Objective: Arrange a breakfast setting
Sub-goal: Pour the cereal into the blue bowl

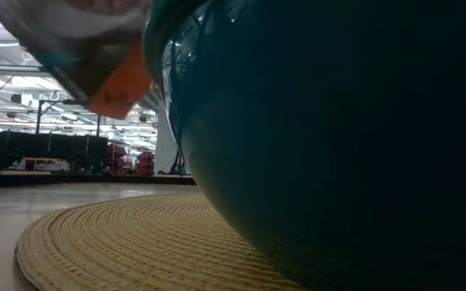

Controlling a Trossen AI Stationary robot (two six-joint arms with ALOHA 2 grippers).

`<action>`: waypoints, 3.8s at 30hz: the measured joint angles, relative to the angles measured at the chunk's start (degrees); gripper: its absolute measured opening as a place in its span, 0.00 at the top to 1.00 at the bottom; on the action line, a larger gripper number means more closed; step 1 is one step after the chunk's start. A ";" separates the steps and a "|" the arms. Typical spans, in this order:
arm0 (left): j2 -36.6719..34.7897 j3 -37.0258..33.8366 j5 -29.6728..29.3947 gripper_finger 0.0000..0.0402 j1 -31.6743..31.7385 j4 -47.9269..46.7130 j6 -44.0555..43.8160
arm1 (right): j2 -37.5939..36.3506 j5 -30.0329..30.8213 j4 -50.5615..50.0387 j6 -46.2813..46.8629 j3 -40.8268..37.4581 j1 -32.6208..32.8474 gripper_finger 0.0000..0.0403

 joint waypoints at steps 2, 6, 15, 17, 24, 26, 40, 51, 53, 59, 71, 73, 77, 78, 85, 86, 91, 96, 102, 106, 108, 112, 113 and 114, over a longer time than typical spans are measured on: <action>0.59 0.00 0.49 0.35 -1.78 0.02 -0.59 | 0.00 1.31 -0.31 -0.04 -0.01 0.00 0.86; 1.61 0.00 -1.18 0.37 -5.12 -0.40 -1.75 | 0.00 2.80 -0.85 -0.46 0.01 -0.01 0.86; 4.77 0.00 -12.99 0.38 -13.04 -0.45 -1.28 | 0.00 3.07 -1.09 -1.29 0.01 -0.02 0.86; 5.77 0.00 -14.85 0.38 -15.30 -0.81 -1.26 | 0.00 3.87 -1.44 -1.33 -0.01 -0.01 0.86; 8.01 0.00 -21.67 0.38 -23.93 -1.33 -1.26 | 0.00 7.31 -2.90 -2.16 -0.02 -0.02 0.86; 8.52 0.00 -24.72 0.38 -26.45 -1.29 -1.38 | 0.00 7.29 -3.15 -2.54 -0.02 -0.02 0.86; 21.44 6.34 -37.18 0.38 -35.76 -6.54 -5.09 | 0.00 8.73 -4.08 -2.95 -0.02 -0.02 0.86; 34.27 22.17 -39.53 0.38 -38.23 -22.43 -8.88 | 0.00 8.75 -4.06 -2.95 -0.02 -0.02 0.86; 35.41 24.72 -39.77 0.38 -38.23 -23.80 -8.83 | 0.00 8.75 -4.06 -2.95 -0.02 -0.02 0.86; 37.60 30.07 -40.88 0.38 -38.21 -30.30 -6.85 | 0.00 8.75 -4.35 -2.95 -0.02 -0.02 0.86; 39.80 30.99 -44.79 0.38 -38.19 -31.72 -2.47 | 0.00 8.75 -4.39 -3.21 -0.02 -0.02 0.86; 40.82 30.99 -45.53 0.38 -38.19 -32.54 -1.70 | 0.00 8.75 -4.40 -3.61 -0.02 -0.02 0.86; 42.99 30.99 -47.12 0.38 -38.16 -34.18 -1.18 | 0.00 8.75 -4.41 -3.91 -0.02 -0.02 0.86; 43.37 30.99 -47.68 0.38 -38.19 -34.53 -1.18 | 0.00 8.75 -4.41 -3.93 -0.02 -0.02 0.86; 44.03 30.99 -51.36 0.38 -38.41 -34.75 -0.63 | 0.00 8.77 -4.91 -4.20 -0.02 -0.02 0.86; 44.03 30.99 -52.07 0.38 -38.47 -34.75 -0.04 | 0.00 8.77 -4.98 -4.20 -0.02 -0.02 0.86; 44.02 33.71 -54.35 0.38 -39.47 -34.79 0.44 | 0.02 8.77 -4.97 -4.23 -0.02 -0.02 0.86; 44.01 36.32 -56.46 0.38 -41.19 -34.69 2.20 | 0.02 8.77 -4.98 -4.24 -0.02 -0.02 0.86; 44.33 36.44 -60.69 0.38 -42.67 -34.04 5.08 | 0.02 8.77 -5.04 -4.26 -0.02 -0.02 0.86; 45.57 36.44 -63.60 0.38 -42.73 -33.83 6.69 | 0.02 8.77 -5.04 -4.27 -0.02 -0.02 0.86; 46.27 36.44 -63.97 0.38 -42.71 -33.74 7.60 | 0.02 8.77 -5.04 -4.29 -0.02 -0.02 0.86; 47.65 36.44 -64.26 0.38 -42.72 -33.79 7.98 | 0.02 8.77 -5.29 -4.33 -0.02 -0.02 0.86; 47.87 36.44 -64.32 0.38 -42.73 -33.75 8.02 | 0.02 8.75 -5.30 -4.33 -0.02 -0.02 0.86; 48.08 36.44 -64.39 0.38 -42.71 -33.73 8.17 | 0.02 8.76 -5.32 -4.33 -0.02 -0.02 0.86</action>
